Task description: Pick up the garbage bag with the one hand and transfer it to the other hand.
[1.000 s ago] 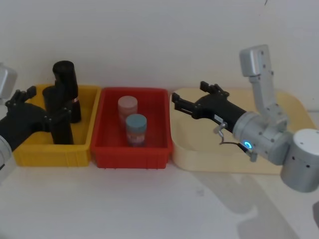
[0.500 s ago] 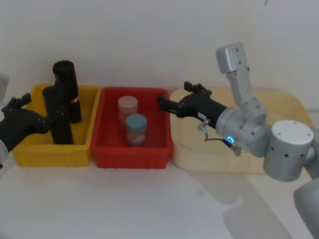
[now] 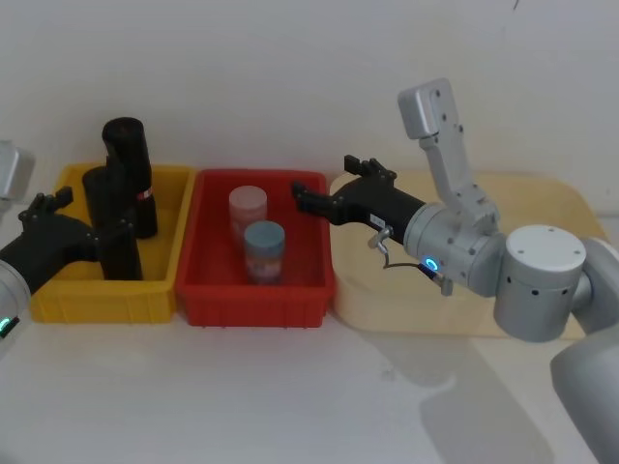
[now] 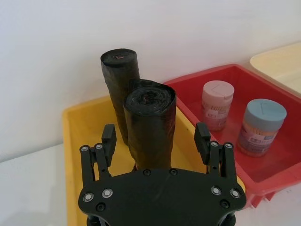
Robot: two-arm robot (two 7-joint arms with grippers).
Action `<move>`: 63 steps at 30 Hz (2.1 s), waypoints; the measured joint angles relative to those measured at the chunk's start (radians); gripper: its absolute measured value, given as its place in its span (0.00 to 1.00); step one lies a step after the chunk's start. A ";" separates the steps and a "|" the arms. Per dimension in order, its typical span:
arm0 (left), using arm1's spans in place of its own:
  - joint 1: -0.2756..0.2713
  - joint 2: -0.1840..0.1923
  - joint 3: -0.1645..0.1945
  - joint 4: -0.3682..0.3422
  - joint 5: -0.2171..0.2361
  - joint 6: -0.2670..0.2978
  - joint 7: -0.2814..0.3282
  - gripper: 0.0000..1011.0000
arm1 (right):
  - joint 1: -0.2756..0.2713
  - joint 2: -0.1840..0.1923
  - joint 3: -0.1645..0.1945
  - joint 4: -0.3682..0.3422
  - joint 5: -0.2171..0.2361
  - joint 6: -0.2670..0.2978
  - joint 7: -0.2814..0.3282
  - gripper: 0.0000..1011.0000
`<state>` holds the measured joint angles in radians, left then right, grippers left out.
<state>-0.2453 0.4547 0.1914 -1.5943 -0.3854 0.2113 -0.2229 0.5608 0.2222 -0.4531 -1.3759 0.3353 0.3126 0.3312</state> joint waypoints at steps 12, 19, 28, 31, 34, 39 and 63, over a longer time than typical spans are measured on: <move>-0.039 -0.021 0.020 0.060 0.041 -0.021 0.002 0.99 | 0.020 -0.009 -0.008 0.030 -0.005 -0.002 0.017 0.99; -0.062 -0.034 0.028 0.093 0.049 -0.032 -0.011 0.99 | 0.032 -0.011 -0.014 0.051 -0.004 -0.004 0.031 0.99; -0.091 -0.054 0.032 0.136 0.052 -0.051 -0.031 0.99 | 0.049 -0.008 -0.030 0.071 -0.004 -0.005 0.048 0.99; -0.097 -0.058 0.033 0.145 0.053 -0.055 -0.034 0.99 | 0.058 -0.005 -0.040 0.081 -0.004 0.004 0.065 0.99; -0.101 -0.061 0.034 0.152 0.053 -0.058 -0.037 0.99 | 0.066 -0.004 -0.046 0.089 -0.002 0.014 0.080 0.99; -0.107 -0.065 0.035 0.160 0.054 -0.062 -0.041 0.99 | 0.087 -0.005 -0.060 0.116 0.010 0.039 0.116 0.99; -0.115 -0.071 0.036 0.173 0.055 -0.067 -0.047 0.99 | 0.176 -0.052 -0.131 0.250 0.041 0.082 0.208 0.99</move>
<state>-0.3608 0.3837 0.2275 -1.4215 -0.3301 0.1445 -0.2694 0.7368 0.1699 -0.5838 -1.1261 0.3761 0.3948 0.5396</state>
